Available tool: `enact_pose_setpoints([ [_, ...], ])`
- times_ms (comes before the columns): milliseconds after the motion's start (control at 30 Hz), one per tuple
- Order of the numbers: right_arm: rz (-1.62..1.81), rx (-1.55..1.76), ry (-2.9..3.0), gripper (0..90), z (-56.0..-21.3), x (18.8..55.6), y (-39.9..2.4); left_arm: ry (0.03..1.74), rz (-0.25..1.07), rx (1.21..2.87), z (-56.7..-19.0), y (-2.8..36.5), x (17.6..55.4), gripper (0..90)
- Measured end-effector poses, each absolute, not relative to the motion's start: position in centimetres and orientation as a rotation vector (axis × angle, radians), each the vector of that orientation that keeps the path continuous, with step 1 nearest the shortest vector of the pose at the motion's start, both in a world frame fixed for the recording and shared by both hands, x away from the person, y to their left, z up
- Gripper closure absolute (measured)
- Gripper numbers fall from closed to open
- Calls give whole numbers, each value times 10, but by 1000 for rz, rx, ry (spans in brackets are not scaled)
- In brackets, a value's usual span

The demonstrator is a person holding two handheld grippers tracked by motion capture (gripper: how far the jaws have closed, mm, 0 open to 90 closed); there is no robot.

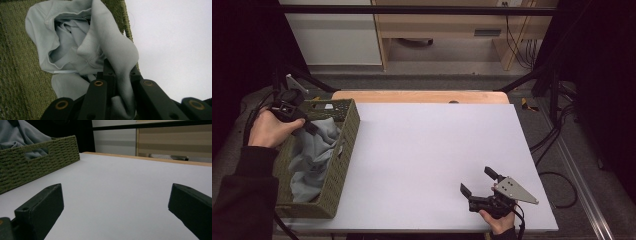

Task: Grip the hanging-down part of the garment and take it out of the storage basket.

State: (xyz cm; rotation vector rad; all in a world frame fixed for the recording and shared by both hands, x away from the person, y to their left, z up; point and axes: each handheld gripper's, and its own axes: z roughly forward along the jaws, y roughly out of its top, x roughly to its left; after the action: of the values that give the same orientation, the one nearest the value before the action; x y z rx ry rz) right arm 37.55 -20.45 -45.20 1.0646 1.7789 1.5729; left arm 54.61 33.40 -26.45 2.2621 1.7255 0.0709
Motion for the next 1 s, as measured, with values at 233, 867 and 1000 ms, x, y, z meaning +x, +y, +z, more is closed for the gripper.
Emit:
enact_pose_setpoints([
  [233,1572,1058,1790,3,-453,377,-204,1729,82,2278,-259,333,546,818],
  [867,1586,1037,1823,6,-450,379,-195,1698,208,2236,-200,343,526,825],
  [1000,1590,1029,1830,6,-448,380,-191,1686,246,2225,-181,343,520,826],
])
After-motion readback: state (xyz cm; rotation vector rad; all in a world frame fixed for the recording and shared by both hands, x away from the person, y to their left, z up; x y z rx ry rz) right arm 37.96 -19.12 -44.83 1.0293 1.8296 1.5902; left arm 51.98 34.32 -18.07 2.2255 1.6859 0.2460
